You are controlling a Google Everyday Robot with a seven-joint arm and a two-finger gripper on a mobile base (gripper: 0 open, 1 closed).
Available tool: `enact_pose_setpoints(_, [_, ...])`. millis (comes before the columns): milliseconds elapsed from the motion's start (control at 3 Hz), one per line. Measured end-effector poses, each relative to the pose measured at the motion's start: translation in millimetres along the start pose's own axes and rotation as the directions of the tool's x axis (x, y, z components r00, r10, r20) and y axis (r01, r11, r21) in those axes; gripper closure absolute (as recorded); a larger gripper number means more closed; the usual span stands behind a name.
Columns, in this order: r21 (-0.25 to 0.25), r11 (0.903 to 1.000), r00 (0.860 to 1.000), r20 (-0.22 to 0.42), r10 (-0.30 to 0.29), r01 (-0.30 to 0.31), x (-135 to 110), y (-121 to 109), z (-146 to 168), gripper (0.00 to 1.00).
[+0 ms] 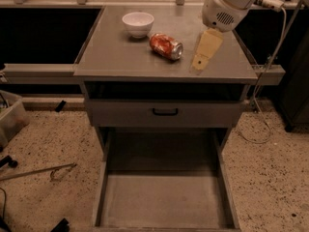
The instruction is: Place coke can into middle drawer
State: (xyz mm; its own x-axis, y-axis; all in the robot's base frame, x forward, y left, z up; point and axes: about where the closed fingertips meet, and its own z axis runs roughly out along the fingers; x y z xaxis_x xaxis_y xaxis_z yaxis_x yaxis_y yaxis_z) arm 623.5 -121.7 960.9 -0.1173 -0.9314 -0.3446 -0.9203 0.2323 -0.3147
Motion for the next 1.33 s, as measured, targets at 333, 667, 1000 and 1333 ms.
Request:
enact_pose_setpoints(333, [-0.003, 0.9928, 0.990, 0.069, 0.119, -0.119, -20.4, -46.9, 36.0, 0.00])
enact_pose_setpoints(667, [0.033, 0.9728, 0.966, 0.130, 0.223, -0.229, -32.4, -101.4, 67.2, 0.00])
enact_pose_setpoints(1000, [0.036, 0.9718, 0.965, 0.134, 0.226, -0.233, -35.2, -104.2, 74.1, 0.00])
enact_pose_setpoints(1333, [0.002, 0.9619, 0.941, 0.210, 0.267, -0.273, -52.7, -113.9, 96.7, 0.00])
